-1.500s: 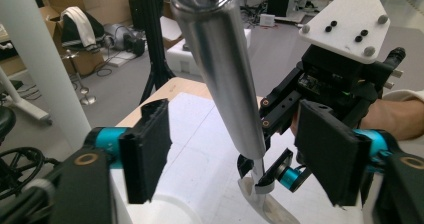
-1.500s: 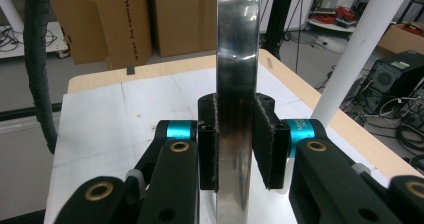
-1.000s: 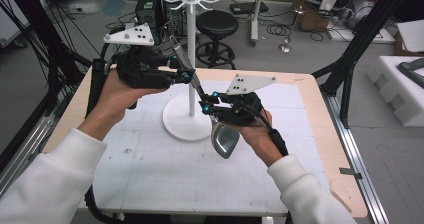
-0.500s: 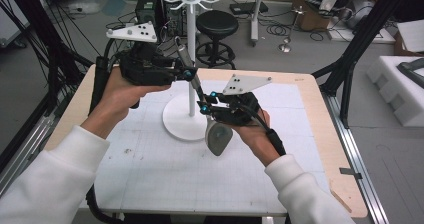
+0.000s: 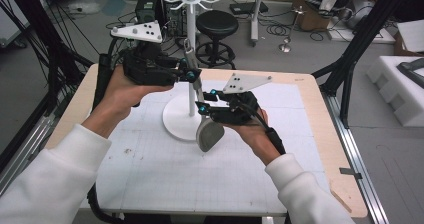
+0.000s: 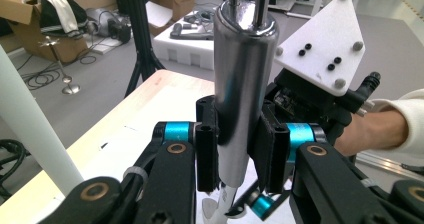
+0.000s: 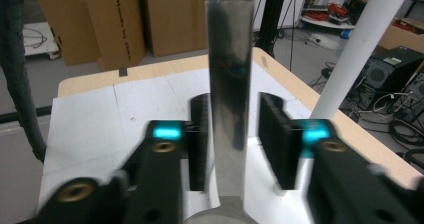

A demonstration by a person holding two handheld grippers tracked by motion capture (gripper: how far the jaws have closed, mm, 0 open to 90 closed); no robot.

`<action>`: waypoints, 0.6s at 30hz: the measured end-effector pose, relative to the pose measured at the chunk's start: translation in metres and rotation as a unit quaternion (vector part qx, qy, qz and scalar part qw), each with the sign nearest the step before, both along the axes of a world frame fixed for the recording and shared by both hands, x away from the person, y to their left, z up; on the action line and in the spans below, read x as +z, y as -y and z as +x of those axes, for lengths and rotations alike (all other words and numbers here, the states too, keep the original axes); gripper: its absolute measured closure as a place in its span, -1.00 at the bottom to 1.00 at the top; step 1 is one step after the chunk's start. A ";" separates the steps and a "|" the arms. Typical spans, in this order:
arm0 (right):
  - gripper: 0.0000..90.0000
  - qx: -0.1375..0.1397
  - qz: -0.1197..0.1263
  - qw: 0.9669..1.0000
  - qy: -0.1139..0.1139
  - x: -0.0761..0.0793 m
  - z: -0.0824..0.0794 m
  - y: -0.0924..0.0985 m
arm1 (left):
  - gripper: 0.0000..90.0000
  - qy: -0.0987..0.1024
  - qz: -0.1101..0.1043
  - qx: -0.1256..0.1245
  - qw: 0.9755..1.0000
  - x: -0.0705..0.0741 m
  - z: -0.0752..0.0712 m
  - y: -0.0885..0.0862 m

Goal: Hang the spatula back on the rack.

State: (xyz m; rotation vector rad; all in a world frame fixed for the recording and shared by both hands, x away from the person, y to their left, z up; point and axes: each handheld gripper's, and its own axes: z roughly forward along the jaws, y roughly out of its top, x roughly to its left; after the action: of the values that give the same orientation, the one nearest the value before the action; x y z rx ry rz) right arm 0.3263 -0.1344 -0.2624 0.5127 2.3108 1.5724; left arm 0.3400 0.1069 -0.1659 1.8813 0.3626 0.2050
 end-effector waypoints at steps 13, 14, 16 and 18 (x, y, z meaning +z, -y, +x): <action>-1.00 0.022 0.018 0.999 -0.028 -0.001 0.003 0.018 | 0.65 0.004 0.027 -0.003 1.000 0.007 0.015 -0.006; -1.00 0.022 0.016 0.999 -0.022 -0.001 0.002 0.019 | 0.65 0.005 0.028 -0.002 1.000 0.009 0.016 -0.006; -1.00 0.022 0.020 0.999 -0.021 0.000 -0.001 0.024 | 0.65 0.007 0.033 0.000 0.999 0.011 0.018 -0.005; -1.00 0.027 0.025 0.999 -0.018 0.000 -0.004 0.030 | 0.65 0.009 0.036 -0.002 0.999 0.014 0.020 -0.004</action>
State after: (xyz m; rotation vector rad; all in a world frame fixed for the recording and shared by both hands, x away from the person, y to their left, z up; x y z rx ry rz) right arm 0.3227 -0.1643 -0.2624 0.4976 2.3363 1.6620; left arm 0.3602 0.1109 -0.1518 1.9499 0.3425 0.2343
